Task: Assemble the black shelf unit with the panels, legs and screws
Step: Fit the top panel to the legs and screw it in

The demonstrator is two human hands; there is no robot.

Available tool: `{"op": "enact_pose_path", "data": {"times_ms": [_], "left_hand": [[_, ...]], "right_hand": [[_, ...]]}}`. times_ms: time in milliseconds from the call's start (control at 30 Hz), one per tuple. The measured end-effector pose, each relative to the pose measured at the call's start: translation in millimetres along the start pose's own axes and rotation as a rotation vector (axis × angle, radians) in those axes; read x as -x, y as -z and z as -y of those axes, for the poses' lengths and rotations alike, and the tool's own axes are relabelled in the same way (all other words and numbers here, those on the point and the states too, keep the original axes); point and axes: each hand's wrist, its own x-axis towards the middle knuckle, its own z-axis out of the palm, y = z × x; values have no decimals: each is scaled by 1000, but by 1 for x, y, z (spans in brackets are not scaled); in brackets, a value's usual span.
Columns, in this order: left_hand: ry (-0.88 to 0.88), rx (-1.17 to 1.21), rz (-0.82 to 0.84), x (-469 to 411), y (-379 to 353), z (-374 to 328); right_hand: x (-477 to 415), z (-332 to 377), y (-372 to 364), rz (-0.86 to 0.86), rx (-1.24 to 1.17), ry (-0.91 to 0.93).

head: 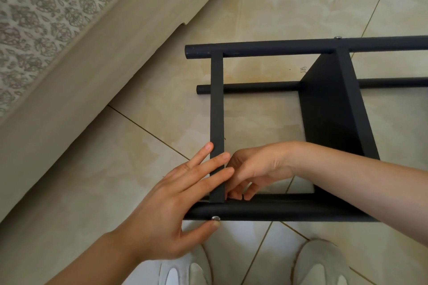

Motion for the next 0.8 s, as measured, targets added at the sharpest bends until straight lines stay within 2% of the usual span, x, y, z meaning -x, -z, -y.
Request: {"op": "enact_pose_path", "data": {"times_ms": [133,300,467,667,800], "left_hand": [[-5,-11,4,0,0,0],[-7,-8,1,0,0,0],[-9,-8,0,-1,0,0],[-2,-15,2,0,0,0],[0,-11,7,-1,0,0]], "right_hand": [[-3,0,-1,31,-57,43],[-5,3,-1,-21,65,-6],[-6,2,1,15,-51,44],[-8,5,-1,-31,42,4],[-3,3,0,7,-29,14]]}}
